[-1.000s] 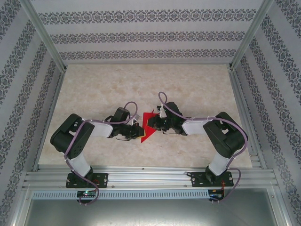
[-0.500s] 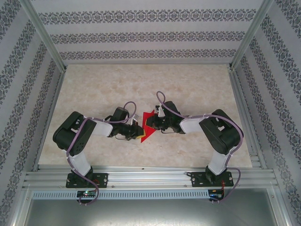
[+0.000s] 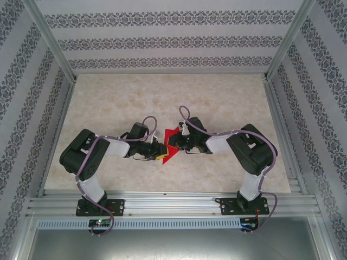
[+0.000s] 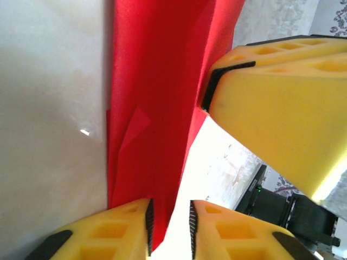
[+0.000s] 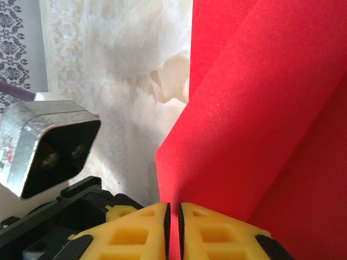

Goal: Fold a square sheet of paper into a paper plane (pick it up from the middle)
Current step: Fourth fold the wing at the center of the table.

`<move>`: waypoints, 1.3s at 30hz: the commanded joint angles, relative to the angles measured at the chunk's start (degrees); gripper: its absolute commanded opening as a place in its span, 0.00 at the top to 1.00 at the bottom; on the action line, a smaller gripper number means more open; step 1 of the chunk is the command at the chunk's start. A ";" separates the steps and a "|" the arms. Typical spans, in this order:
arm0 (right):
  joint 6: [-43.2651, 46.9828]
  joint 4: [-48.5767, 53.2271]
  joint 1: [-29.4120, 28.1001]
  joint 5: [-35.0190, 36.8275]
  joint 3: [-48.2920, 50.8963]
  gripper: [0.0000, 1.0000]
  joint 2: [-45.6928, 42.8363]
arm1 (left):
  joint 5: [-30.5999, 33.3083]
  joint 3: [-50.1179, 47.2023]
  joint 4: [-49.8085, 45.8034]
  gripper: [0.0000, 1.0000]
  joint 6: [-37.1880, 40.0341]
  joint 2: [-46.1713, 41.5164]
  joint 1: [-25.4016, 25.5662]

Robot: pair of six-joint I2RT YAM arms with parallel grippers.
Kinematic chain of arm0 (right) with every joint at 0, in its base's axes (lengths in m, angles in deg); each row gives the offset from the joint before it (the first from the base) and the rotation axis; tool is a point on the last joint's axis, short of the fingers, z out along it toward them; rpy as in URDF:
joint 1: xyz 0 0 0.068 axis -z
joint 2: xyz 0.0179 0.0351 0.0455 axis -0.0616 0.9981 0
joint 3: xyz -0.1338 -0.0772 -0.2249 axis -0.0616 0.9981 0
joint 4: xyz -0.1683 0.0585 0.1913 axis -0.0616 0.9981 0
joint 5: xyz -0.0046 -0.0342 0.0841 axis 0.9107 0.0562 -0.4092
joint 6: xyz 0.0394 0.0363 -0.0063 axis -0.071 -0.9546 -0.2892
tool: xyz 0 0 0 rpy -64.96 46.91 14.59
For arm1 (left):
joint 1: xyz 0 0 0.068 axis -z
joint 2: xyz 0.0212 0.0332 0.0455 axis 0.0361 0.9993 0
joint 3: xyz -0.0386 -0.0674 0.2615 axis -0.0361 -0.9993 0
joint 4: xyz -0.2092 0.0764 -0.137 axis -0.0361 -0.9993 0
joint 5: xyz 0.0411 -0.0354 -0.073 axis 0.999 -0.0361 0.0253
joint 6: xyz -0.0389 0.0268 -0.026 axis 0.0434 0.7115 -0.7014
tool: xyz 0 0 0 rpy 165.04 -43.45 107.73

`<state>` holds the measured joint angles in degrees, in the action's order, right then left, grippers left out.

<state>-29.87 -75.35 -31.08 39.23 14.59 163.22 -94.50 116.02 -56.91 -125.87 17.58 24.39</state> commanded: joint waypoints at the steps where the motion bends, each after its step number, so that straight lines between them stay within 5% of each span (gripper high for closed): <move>1: -0.56 -1.88 0.52 -0.30 -1.34 0.85 1.00 | 2.29 1.21 -5.92 0.70 3.28 -2.04 -0.54; 21: -0.98 -2.16 0.52 -0.84 -1.63 0.85 0.40 | 20.58 9.70 -26.18 0.61 15.94 -4.96 8.16; 39: -0.77 -1.74 0.60 -0.75 -1.19 0.83 0.47 | 22.30 9.58 -26.04 0.86 16.56 -4.35 8.99</move>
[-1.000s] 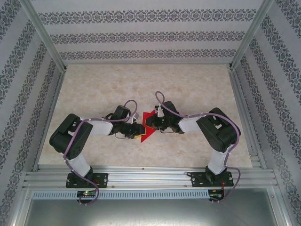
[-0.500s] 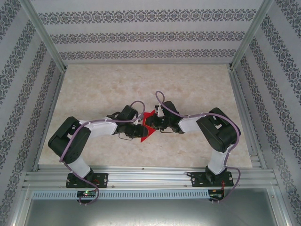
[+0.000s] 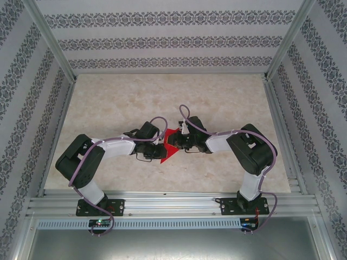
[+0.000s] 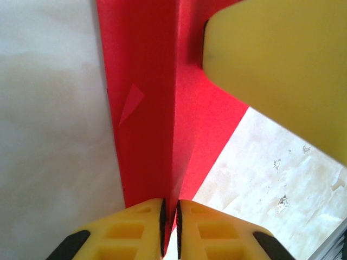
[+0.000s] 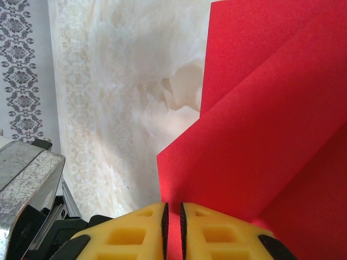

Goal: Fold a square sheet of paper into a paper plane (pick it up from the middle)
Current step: Fourth fold the wing at the center of the table.

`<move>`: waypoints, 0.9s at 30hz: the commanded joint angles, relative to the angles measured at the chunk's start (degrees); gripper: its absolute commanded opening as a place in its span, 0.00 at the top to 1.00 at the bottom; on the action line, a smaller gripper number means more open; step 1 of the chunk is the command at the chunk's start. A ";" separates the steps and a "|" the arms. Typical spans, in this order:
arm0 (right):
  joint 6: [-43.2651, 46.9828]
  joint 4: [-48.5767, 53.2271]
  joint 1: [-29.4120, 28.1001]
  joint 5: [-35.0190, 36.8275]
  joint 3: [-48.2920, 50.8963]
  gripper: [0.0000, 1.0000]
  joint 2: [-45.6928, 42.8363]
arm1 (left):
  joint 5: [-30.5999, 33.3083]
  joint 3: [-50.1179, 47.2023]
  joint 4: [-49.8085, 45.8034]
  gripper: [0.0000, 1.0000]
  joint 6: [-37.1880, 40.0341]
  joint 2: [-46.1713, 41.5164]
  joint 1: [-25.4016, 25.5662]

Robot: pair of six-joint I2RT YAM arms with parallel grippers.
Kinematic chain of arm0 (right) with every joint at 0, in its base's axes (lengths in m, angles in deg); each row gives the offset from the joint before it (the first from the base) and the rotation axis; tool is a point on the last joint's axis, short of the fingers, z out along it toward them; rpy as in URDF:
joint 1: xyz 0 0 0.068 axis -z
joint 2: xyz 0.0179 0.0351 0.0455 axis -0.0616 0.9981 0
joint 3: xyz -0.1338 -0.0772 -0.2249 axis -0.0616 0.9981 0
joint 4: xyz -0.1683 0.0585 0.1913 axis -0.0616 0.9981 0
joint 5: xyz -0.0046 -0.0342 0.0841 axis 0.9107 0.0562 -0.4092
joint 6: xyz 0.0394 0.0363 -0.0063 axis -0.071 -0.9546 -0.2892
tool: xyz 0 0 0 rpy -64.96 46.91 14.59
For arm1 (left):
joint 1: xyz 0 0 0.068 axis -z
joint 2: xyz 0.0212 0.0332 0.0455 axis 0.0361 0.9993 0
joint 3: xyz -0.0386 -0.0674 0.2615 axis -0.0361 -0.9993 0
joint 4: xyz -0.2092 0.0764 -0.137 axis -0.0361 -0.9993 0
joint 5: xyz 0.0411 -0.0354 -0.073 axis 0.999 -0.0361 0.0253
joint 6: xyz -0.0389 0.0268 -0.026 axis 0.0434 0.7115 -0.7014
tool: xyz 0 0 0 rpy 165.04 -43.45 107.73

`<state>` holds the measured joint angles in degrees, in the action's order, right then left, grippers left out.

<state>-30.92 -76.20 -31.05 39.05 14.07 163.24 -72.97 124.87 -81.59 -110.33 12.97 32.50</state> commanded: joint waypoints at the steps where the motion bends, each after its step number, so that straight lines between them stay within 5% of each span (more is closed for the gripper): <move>1: 0.26 -0.93 0.64 -0.57 -0.66 0.83 0.45 | 0.83 0.65 -1.28 0.87 0.94 0.25 0.85; 8: 0.49 -0.63 0.93 -0.67 -0.51 0.83 -0.61 | -3.62 -0.35 2.89 0.96 -0.45 0.62 0.20; 15: 0.66 -0.69 1.28 -0.94 0.13 0.82 -1.72 | -12.34 -4.92 12.76 0.96 -5.23 0.16 -3.42; 27: 1.29 0.53 1.72 1.19 3.52 0.80 -8.59 | -17.25 -7.70 18.60 0.96 -10.11 2.78 -6.24</move>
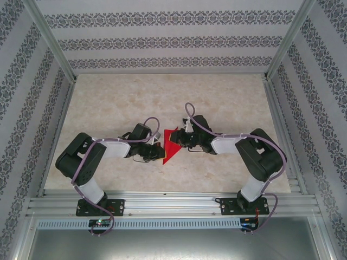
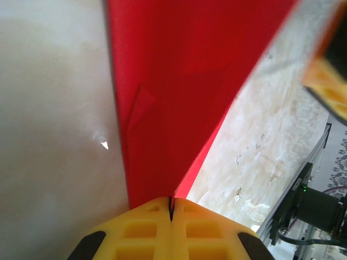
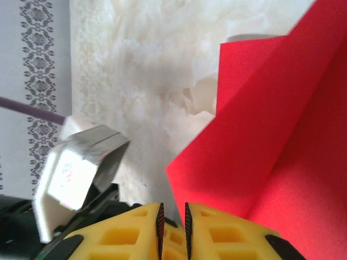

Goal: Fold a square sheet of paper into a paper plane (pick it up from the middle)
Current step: Fourth fold the wing at the center of the table.

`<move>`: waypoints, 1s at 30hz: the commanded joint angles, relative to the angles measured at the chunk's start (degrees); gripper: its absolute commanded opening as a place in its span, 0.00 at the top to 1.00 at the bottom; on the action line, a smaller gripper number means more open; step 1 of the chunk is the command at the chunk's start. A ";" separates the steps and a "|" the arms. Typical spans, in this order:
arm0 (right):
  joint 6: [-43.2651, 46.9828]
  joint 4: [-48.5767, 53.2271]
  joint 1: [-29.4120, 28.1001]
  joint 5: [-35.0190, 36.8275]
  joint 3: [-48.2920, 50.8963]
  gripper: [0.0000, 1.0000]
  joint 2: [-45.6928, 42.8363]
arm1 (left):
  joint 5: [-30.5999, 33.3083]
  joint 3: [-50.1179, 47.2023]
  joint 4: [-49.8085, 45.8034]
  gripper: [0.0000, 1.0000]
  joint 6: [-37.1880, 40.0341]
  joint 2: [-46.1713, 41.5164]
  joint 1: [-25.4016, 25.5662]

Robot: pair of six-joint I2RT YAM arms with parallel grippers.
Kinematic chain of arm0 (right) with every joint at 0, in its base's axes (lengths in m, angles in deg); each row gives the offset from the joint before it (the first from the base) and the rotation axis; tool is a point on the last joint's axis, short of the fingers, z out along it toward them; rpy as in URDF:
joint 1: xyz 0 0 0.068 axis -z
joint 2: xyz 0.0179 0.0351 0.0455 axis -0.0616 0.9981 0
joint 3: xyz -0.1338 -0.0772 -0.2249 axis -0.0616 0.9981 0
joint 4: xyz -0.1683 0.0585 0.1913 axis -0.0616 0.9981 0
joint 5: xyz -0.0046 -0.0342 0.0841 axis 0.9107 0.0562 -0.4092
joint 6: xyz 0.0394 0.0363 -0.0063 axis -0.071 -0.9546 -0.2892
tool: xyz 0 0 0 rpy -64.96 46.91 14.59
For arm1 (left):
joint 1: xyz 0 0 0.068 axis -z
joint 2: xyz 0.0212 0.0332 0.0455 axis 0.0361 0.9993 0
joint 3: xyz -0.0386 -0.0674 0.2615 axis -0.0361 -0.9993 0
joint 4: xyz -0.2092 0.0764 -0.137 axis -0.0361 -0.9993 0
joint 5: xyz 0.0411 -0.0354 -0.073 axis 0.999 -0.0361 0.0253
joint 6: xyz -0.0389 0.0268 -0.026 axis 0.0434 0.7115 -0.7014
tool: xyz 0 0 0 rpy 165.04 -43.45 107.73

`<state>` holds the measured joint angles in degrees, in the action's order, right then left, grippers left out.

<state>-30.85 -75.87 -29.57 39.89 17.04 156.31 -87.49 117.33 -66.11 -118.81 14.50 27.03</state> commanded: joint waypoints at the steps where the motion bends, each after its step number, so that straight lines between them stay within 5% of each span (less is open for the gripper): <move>1: 1.37 0.25 0.02 -0.39 0.28 0.81 -1.59 | -3.05 0.03 3.12 0.96 -1.71 1.53 -0.76; 14: 0.77 -0.88 -1.57 -2.42 -3.32 0.86 4.23 | -5.29 -3.24 11.14 0.98 -8.00 1.99 -2.99; 30: 0.16 -0.43 -1.37 -2.73 -5.29 0.85 8.41 | -6.16 -2.61 9.12 0.99 -8.82 3.57 -4.18</move>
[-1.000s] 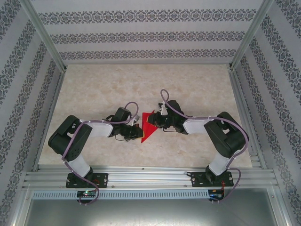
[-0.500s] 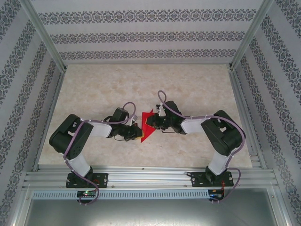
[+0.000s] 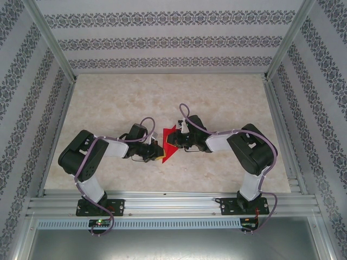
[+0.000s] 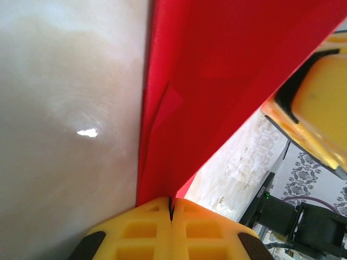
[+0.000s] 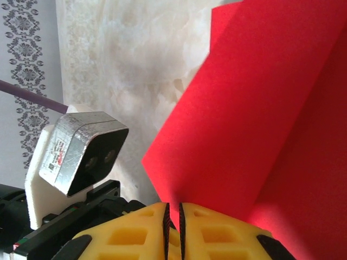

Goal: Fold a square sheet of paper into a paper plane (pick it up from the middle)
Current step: Fourth fold the wing at the center of the table.

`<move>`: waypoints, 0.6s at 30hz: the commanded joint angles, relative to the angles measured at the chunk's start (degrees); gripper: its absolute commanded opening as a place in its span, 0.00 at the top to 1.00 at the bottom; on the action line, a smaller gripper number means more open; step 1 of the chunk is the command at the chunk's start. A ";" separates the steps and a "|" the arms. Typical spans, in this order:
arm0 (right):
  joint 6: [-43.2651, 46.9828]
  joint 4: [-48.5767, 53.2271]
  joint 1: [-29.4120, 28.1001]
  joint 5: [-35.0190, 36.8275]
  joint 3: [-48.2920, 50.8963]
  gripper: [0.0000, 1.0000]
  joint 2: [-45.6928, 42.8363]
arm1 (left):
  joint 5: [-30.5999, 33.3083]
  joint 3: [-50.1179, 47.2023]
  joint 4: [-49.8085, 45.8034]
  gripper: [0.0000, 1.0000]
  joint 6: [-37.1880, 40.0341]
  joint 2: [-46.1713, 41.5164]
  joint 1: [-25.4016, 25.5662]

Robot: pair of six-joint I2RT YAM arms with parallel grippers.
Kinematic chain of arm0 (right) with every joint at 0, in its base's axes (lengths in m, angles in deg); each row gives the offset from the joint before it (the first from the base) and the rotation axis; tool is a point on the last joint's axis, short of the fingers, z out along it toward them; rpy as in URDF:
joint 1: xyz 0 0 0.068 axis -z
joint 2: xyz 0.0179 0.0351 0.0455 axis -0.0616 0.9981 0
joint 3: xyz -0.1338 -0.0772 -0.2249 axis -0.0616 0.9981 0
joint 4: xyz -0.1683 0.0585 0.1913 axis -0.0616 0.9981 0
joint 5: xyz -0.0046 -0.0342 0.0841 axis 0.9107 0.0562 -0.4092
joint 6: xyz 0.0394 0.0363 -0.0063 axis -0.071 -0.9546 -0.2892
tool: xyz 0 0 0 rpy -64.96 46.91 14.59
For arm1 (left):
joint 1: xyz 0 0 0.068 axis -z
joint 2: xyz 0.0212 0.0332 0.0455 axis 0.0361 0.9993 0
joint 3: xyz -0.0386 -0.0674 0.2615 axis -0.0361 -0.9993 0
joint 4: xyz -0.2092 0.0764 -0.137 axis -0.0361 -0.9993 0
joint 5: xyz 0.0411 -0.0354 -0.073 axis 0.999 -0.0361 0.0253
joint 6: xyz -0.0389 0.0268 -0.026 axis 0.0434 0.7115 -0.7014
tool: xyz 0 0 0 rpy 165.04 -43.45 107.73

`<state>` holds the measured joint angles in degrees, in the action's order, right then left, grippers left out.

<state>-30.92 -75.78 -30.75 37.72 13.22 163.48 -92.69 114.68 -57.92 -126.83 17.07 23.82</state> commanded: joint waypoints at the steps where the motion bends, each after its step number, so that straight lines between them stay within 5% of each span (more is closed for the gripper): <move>1: 0.24 -0.57 -0.10 -0.79 -1.56 0.85 1.65 | -0.86 -0.12 1.03 0.99 -0.91 1.00 -1.00; 18: 0.55 -0.15 0.54 -0.75 -2.18 0.84 3.54 | -1.36 0.10 0.71 0.99 -2.30 3.71 -1.36</move>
<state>-30.89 -75.78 -30.68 37.55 12.36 165.89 -95.05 114.75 -56.87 -128.32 18.41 22.90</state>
